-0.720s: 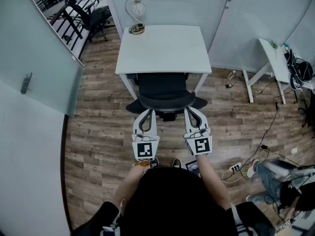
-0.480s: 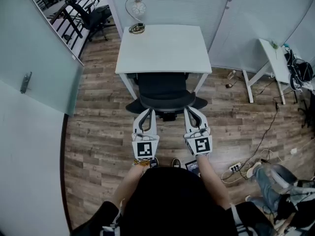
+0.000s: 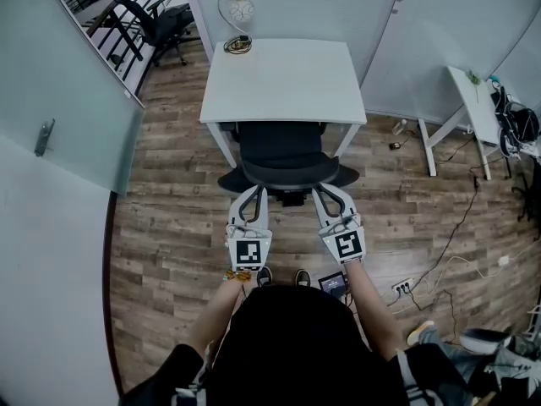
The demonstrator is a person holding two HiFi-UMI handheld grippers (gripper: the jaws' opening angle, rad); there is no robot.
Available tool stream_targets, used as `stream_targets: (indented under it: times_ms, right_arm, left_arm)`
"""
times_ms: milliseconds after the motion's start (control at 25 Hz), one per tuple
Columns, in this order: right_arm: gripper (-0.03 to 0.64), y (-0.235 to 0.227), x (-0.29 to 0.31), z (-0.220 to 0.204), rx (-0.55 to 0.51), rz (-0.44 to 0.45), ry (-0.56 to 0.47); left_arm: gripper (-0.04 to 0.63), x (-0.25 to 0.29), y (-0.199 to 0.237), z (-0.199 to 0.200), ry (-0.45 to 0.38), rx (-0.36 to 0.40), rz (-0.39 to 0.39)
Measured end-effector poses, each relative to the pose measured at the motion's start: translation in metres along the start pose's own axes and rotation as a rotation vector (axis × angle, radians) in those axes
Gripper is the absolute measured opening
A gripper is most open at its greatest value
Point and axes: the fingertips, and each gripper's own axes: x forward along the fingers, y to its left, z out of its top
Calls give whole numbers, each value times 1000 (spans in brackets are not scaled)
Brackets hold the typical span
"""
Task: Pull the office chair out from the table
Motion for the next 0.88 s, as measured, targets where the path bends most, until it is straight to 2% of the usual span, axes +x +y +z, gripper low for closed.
stream_targets:
  times_ms: [440, 880]
  right_arm:
    - [8, -3, 2, -34, -24, 25, 77]
    - [8, -4, -3, -61, -60, 52, 137]
  left_arm:
    - [25, 0, -7, -42, 87, 80, -56]
    - [25, 0, -12, -66, 144, 157, -93]
